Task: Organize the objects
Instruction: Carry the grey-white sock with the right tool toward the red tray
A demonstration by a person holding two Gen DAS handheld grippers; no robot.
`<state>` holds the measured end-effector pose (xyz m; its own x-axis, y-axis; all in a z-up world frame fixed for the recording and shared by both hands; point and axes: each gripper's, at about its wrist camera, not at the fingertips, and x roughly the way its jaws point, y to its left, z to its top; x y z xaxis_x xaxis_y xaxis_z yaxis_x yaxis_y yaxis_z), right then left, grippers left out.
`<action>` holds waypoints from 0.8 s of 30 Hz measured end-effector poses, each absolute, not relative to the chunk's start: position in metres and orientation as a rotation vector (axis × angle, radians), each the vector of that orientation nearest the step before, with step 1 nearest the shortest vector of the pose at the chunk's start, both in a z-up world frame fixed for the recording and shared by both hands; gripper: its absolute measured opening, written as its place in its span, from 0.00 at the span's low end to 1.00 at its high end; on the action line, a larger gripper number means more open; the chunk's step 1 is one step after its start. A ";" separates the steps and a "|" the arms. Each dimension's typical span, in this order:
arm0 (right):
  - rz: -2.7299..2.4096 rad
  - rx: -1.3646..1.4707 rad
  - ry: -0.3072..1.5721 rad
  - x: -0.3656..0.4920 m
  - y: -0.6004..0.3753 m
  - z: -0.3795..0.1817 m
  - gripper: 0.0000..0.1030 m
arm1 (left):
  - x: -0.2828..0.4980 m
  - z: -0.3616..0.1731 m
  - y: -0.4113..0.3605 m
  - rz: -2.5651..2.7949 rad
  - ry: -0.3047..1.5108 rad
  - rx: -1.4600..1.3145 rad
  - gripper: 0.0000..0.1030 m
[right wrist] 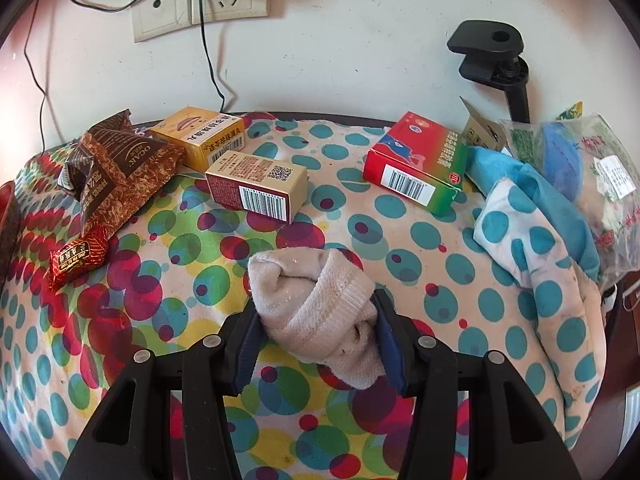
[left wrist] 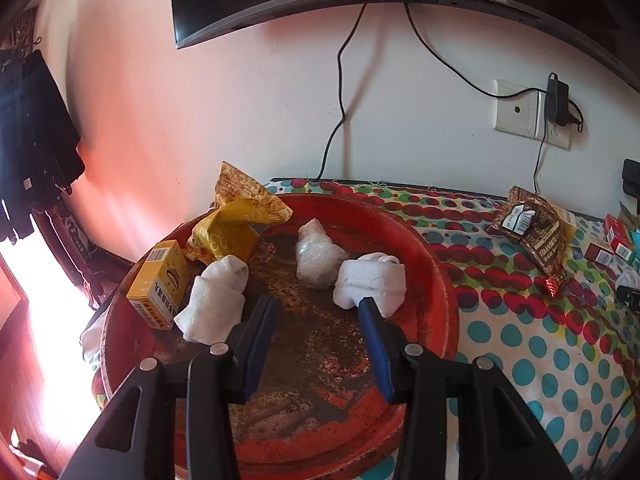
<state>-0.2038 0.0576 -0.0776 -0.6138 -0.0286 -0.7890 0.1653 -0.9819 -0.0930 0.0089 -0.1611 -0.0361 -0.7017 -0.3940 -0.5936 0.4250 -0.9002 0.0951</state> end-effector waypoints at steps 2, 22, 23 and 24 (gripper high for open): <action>-2.724 1.334 0.235 -0.194 0.049 -0.074 0.46 | 0.010 -0.035 -0.166 -2.539 0.072 0.858 0.43; -2.467 1.129 0.232 -0.060 -0.089 0.005 0.47 | 0.034 -0.030 -0.236 -2.336 0.436 0.739 0.43; -2.448 1.118 0.238 -0.055 -0.093 0.009 0.47 | 0.035 -0.032 -0.240 -2.323 0.465 0.742 0.43; -2.424 1.107 0.243 -0.049 -0.098 0.012 0.47 | 0.036 -0.034 -0.244 -2.314 0.489 0.745 0.43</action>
